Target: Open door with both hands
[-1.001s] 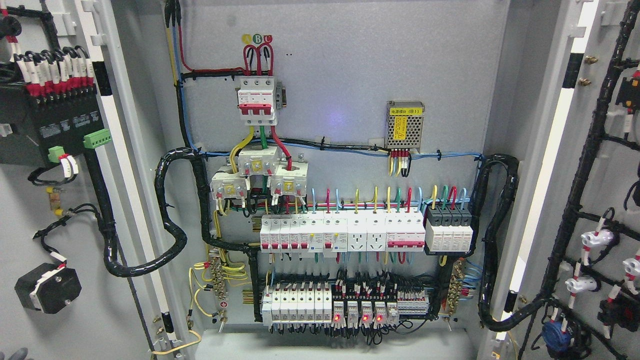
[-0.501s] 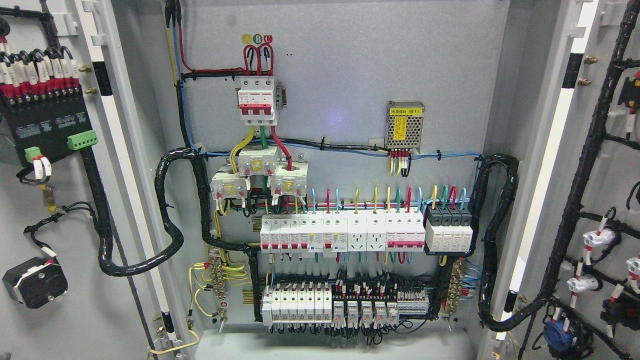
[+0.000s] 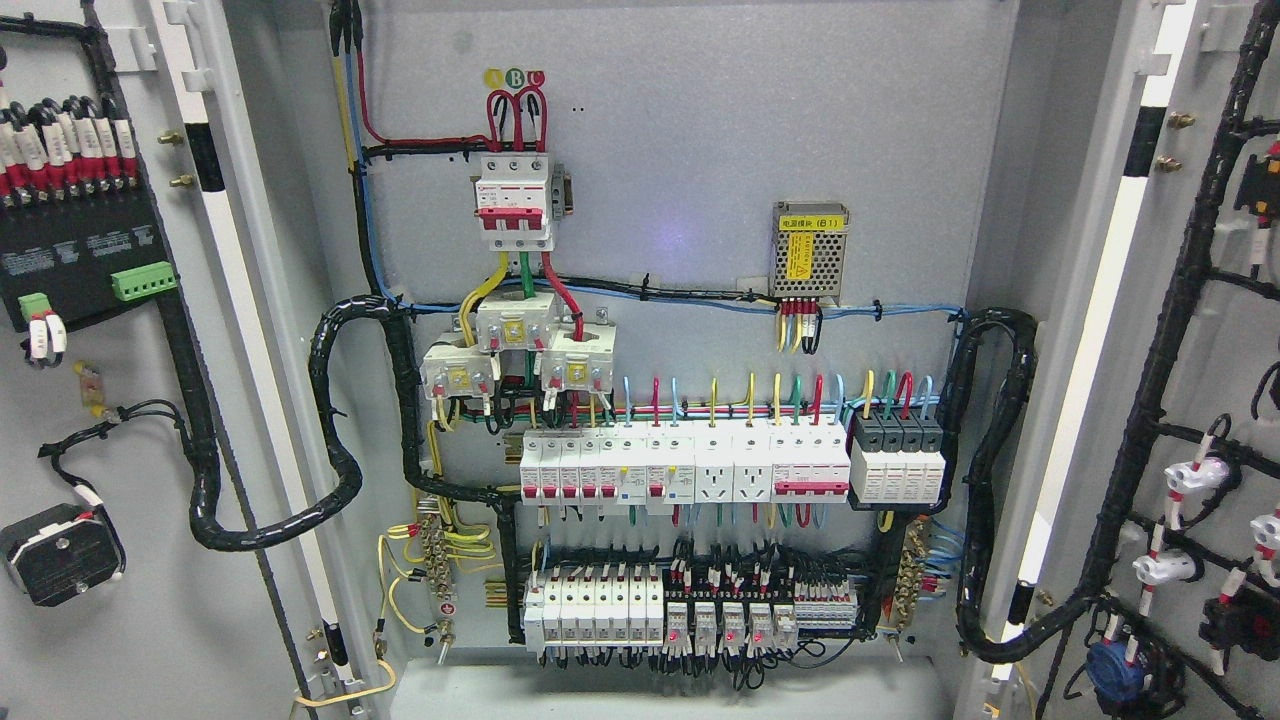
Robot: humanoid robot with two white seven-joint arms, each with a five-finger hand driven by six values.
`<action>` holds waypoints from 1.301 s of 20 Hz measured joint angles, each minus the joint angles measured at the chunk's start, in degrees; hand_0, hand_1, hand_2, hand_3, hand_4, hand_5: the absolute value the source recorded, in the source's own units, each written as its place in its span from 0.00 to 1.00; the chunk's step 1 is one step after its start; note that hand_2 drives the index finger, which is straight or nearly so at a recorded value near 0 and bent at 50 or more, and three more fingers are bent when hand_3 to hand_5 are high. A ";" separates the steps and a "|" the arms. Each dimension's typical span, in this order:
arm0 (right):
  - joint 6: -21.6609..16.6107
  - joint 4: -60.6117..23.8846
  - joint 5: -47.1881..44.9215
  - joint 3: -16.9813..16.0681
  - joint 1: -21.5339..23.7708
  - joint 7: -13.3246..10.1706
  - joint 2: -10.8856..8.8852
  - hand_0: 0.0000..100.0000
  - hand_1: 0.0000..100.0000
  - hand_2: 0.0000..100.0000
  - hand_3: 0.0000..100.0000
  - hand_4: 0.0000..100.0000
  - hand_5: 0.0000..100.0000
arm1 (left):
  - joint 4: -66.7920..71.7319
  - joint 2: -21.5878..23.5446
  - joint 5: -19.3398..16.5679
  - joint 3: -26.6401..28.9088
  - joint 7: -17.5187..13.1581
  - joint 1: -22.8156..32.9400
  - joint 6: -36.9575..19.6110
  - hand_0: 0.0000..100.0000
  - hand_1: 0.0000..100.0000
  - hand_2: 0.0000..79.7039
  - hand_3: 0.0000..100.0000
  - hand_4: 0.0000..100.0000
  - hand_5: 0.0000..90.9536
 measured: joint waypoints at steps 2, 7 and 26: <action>-0.14 -0.07 0.01 0.32 0.05 0.10 -0.10 0.19 0.00 0.00 0.00 0.00 0.00 | 0.71 0.36 0.40 0.16 0.00 -0.41 0.10 0.00 0.00 0.00 0.00 0.00 0.00; -0.88 -0.37 0.01 1.09 0.15 0.16 -0.64 0.19 0.00 0.00 0.00 0.00 0.00 | 2.35 1.21 1.55 0.46 -0.01 -1.48 0.20 0.00 0.00 0.00 0.00 0.00 0.00; -2.88 -0.73 5.06 10.86 -0.01 0.47 -4.45 0.19 0.00 0.00 0.00 0.00 0.00 | 7.62 4.90 4.56 0.86 -0.14 -5.18 0.26 0.00 0.00 0.00 0.00 0.00 0.00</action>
